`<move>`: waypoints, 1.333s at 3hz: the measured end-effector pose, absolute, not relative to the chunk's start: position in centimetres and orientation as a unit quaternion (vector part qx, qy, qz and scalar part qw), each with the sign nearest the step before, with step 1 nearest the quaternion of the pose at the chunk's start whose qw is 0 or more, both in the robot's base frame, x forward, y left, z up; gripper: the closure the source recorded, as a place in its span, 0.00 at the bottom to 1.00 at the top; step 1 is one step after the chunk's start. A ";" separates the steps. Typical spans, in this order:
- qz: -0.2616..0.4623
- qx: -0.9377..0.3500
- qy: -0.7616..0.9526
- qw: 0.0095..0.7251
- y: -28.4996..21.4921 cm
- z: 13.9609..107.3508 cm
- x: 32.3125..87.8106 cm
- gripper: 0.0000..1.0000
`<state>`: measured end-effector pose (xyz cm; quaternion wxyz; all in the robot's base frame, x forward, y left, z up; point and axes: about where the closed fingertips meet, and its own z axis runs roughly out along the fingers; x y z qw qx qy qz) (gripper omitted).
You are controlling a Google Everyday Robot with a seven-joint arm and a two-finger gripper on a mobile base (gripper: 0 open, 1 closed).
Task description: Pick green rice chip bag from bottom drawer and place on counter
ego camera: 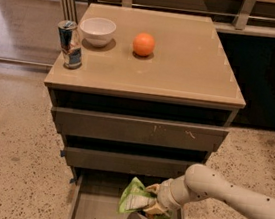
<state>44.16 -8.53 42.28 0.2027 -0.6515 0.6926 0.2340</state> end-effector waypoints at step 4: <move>0.207 -0.668 0.682 0.212 -3.5 71.4 42.4 1.00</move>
Offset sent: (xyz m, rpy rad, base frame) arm -0.0102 0.0456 0.3743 -0.1399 -0.1786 0.0527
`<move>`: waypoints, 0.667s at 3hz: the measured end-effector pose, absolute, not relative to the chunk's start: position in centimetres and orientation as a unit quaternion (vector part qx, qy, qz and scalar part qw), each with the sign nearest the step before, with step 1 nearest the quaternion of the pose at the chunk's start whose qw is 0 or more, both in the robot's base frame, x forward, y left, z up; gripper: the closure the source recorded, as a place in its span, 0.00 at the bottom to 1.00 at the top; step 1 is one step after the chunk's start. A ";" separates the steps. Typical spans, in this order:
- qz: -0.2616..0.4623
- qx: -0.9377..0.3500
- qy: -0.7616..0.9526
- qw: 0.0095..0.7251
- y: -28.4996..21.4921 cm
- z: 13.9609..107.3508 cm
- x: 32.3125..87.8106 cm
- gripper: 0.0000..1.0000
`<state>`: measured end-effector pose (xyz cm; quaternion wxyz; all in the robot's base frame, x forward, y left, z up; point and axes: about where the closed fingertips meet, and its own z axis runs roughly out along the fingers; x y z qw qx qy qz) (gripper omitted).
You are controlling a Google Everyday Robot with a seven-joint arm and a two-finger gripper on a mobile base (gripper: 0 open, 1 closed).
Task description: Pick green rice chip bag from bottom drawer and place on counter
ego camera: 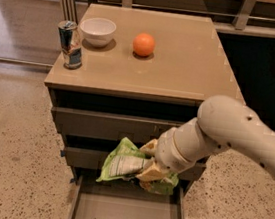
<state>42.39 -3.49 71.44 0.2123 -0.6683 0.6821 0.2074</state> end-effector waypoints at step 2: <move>0.184 -0.678 0.669 0.242 -1.0 84.4 44.5 1.00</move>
Offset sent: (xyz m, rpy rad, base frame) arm 0.0103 0.0194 0.0822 -0.0017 -0.0381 0.0057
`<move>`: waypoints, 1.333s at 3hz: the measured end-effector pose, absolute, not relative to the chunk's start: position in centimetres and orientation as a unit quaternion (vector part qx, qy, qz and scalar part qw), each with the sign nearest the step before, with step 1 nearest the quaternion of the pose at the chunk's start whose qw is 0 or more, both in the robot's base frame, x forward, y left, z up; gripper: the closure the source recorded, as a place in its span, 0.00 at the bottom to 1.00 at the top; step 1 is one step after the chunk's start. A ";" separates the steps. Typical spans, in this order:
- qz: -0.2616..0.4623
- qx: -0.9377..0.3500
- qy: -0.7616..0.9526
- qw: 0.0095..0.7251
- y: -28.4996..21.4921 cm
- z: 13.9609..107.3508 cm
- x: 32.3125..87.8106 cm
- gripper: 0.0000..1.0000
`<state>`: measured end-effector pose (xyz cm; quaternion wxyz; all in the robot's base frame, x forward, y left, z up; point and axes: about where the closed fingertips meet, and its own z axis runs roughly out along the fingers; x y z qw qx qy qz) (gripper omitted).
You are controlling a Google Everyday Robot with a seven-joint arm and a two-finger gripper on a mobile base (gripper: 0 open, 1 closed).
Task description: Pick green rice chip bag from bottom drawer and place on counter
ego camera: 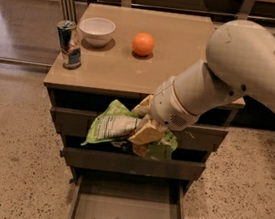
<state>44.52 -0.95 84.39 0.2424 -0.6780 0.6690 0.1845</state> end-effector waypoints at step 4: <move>0.143 -0.655 0.687 0.282 -4.9 88.8 56.0 1.00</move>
Offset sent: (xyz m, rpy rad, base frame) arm 0.0565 -0.0223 0.0359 0.0128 -0.0562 -0.0557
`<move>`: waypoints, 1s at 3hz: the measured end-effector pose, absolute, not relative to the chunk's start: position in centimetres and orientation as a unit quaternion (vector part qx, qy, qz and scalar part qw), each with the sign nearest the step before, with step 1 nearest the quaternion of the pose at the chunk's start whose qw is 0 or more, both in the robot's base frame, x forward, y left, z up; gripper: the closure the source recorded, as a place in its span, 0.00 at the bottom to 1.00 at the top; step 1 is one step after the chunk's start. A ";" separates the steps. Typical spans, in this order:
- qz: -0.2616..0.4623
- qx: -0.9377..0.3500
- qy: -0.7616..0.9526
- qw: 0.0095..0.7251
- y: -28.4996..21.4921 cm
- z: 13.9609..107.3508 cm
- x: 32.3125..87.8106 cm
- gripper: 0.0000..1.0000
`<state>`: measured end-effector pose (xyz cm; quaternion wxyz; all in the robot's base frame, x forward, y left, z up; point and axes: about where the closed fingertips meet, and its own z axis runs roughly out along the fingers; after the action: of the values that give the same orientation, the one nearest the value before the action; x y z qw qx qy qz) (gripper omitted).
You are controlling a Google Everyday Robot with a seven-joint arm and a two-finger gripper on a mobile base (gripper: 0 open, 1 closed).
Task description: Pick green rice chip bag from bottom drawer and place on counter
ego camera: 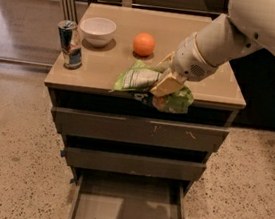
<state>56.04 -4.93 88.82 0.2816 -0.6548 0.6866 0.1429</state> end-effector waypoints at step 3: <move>0.108 -0.648 0.693 0.297 -7.1 88.5 63.7 1.00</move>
Offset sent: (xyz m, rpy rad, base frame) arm 0.0939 -0.0344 0.0135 -0.0778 -0.0781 -0.0673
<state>63.70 -7.13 88.50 0.2972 -0.6479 0.6930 0.1078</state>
